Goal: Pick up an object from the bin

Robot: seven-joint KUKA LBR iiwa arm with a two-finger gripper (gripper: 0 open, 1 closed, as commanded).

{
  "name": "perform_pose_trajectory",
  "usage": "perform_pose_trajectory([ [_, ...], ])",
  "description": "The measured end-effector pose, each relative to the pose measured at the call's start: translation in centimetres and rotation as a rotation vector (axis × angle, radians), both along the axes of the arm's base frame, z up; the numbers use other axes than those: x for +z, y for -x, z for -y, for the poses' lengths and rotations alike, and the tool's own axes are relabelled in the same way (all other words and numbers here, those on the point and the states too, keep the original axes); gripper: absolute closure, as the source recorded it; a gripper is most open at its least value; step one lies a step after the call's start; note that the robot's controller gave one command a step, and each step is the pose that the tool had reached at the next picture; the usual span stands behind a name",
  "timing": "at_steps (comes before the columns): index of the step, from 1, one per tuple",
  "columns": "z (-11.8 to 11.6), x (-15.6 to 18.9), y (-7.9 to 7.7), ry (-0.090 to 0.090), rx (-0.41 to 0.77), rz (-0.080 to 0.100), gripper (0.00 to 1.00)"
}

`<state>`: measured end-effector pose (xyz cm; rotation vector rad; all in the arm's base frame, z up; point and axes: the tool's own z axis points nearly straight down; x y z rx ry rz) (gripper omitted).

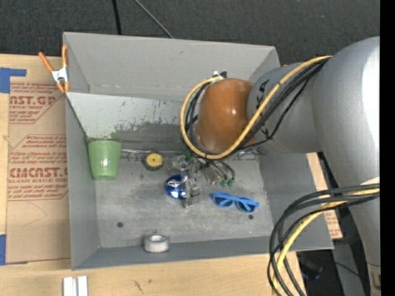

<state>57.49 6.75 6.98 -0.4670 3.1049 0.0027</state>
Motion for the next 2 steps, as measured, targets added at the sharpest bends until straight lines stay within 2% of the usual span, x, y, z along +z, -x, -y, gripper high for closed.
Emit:
perform_pose_trajectory([
  [1, -0.8, 12.8, 0.4, 0.0, 0.033, 0.008, 1.0],
  [2, 0.5, 18.2, -1.2, 0.002, 0.079, 0.009, 1.0],
])
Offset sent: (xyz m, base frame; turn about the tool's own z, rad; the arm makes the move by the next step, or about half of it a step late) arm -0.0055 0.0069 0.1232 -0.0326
